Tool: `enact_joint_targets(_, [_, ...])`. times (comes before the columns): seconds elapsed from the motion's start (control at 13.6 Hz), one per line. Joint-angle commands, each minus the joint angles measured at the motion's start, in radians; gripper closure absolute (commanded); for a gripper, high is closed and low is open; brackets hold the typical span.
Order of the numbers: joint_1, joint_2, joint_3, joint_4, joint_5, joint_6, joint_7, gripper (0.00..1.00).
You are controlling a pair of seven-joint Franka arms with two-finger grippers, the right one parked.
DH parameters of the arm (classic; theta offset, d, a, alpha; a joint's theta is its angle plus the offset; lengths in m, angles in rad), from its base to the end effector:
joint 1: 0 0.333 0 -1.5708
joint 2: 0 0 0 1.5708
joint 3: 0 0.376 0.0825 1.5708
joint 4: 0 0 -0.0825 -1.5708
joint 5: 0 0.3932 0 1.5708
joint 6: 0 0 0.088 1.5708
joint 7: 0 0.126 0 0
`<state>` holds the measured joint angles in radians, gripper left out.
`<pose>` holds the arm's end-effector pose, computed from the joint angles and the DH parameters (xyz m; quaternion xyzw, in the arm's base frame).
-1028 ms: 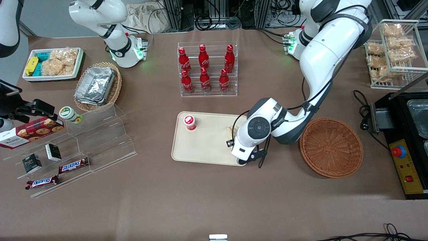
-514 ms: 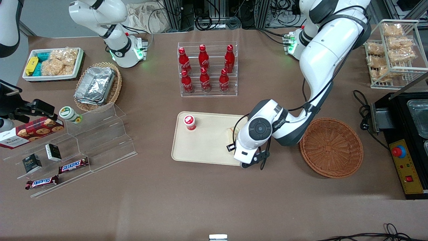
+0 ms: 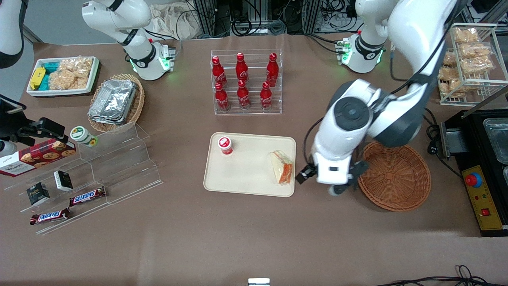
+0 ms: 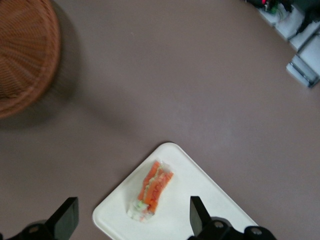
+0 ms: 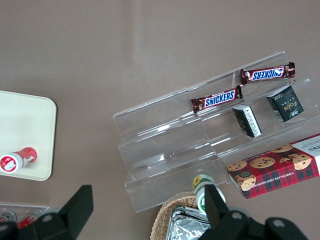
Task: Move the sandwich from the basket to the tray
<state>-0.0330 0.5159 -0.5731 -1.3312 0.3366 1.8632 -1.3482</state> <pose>0.6733 -0.3123 0.5096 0.9321 0.3580 0.0508 0.0228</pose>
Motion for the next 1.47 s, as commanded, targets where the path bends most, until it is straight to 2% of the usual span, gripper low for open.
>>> enact_joint_targets(0.0, [0.086, -0.115, -0.004, -0.058, -0.005, -0.024, 0.001, 0.00])
enact_joint_targets(0.15, [0.137, -0.161, -0.005, -0.065, -0.008, -0.068, 0.101, 0.00])
enact_joint_targets(0.37, [0.168, -0.214, 0.019, -0.068, -0.071, -0.142, 0.311, 0.00])
enact_joint_targets(0.44, [0.154, -0.227, 0.083, -0.066, -0.086, -0.160, 0.384, 0.00])
enact_joint_targets(0.59, [0.127, -0.272, 0.203, -0.081, -0.181, -0.196, 0.588, 0.00])
enact_joint_targets(0.81, [0.010, -0.367, 0.454, -0.149, -0.284, -0.228, 0.864, 0.00])
enact_joint_targets(0.95, [-0.042, -0.447, 0.565, -0.235, -0.313, -0.217, 1.025, 0.00])
enact_joint_targets(1.17, [-0.047, -0.526, 0.619, -0.305, -0.321, -0.216, 1.154, 0.00])
enact_joint_targets(1.39, [-0.047, -0.547, 0.636, -0.318, -0.326, -0.228, 1.172, 0.00])
